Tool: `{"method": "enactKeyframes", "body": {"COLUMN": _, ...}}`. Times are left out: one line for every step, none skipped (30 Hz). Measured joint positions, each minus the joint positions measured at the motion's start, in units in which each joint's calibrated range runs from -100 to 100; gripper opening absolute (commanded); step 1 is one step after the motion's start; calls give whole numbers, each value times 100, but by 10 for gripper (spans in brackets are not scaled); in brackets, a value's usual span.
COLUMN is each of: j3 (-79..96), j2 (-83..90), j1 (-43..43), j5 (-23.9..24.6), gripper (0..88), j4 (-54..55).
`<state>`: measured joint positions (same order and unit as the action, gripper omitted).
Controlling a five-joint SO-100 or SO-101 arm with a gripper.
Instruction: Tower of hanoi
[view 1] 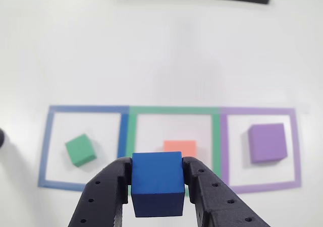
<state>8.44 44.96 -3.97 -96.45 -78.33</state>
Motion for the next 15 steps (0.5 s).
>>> {"method": "enactKeyframes", "body": {"j3": 0, "j2": 25, "j1": 164, "j5": -118, "gripper": 24, "j4": -32}}
{"method": "enactKeyframes", "body": {"j3": 0, "j2": 42, "j1": 327, "j5": -177, "gripper": 23, "j4": -56}}
{"method": "enactKeyframes", "body": {"j3": 0, "j2": 59, "j1": 499, "j5": -236, "gripper": 23, "j4": -96}}
{"method": "enactKeyframes", "body": {"j3": 0, "j2": 76, "j1": 655, "j5": -276, "gripper": 22, "j4": -104}}
{"method": "enactKeyframes", "body": {"j3": 0, "j2": 93, "j1": 786, "j5": -276, "gripper": 22, "j4": -120}}
{"method": "enactKeyframes", "body": {"j3": 0, "j2": 101, "j1": 901, "j5": -276, "gripper": 21, "j4": -144}}
{"method": "enactKeyframes", "body": {"j3": 0, "j2": 110, "j1": 999, "j5": -276, "gripper": 21, "j4": -144}}
{"method": "enactKeyframes", "body": {"j3": 52, "j2": 152, "j1": 1122, "j5": -276, "gripper": 20, "j4": -144}}
{"method": "enactKeyframes", "body": {"j3": 148, "j2": 203, "j1": 1244, "j5": -276, "gripper": 20, "j4": -144}}
{"method": "enactKeyframes", "body": {"j3": 279, "j2": 262, "j1": 1384, "j5": -276, "gripper": 20, "j4": -104}}
{"method": "enactKeyframes", "body": {"j3": 435, "j2": 329, "j1": 1506, "j5": -276, "gripper": 21, "j4": 0}}
{"method": "enactKeyframes", "body": {"j3": 653, "j2": 397, "j1": 1621, "j5": -276, "gripper": 20, "j4": 144}}
{"method": "enactKeyframes", "body": {"j3": 923, "j2": 473, "j1": 1736, "j5": -276, "gripper": 20, "j4": 345}}
{"method": "enactKeyframes", "body": {"j3": 1184, "j2": 540, "j1": 1850, "j5": -276, "gripper": 21, "j4": 538}}
{"method": "enactKeyframes", "body": {"j3": 1462, "j2": 616, "j1": 1965, "j5": -276, "gripper": 21, "j4": 754}}
